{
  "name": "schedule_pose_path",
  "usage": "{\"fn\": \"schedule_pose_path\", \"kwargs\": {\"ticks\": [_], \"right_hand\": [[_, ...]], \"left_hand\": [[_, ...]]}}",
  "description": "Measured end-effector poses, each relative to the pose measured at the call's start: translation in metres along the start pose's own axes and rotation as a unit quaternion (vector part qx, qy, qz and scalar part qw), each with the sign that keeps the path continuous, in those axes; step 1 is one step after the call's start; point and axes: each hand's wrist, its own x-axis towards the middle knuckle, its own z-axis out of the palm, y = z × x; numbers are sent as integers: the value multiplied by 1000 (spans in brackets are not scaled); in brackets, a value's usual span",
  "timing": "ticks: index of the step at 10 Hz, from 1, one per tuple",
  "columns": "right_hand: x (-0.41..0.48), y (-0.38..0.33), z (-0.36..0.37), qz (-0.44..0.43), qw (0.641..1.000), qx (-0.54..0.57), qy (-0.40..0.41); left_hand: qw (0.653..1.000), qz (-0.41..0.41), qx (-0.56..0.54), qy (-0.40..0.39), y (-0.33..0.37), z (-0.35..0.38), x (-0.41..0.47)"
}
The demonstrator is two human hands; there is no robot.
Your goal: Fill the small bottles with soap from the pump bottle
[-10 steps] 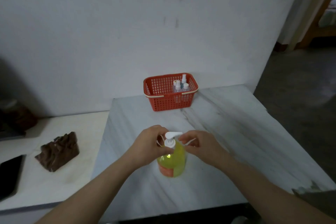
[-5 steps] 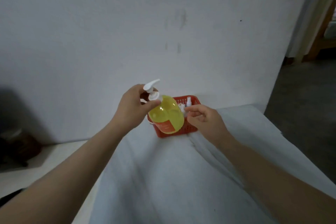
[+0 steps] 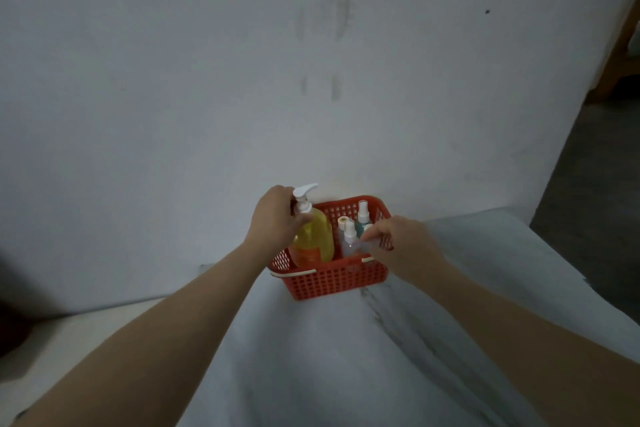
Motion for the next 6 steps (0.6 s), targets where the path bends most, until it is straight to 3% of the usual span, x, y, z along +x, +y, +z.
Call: {"fn": "schedule_pose_path", "kwargs": {"ticks": [3, 5, 6], "right_hand": [[1, 11, 3, -59, 998, -4, 1], [-9, 3, -3, -27, 999, 32, 6], [-18, -3, -12, -26, 998, 43, 32]], "left_hand": [[998, -57, -24, -9, -15, 40, 6], [991, -112, -67, -32, -4, 23, -4], [989, -119, -89, -7, 0, 8, -17]]}}
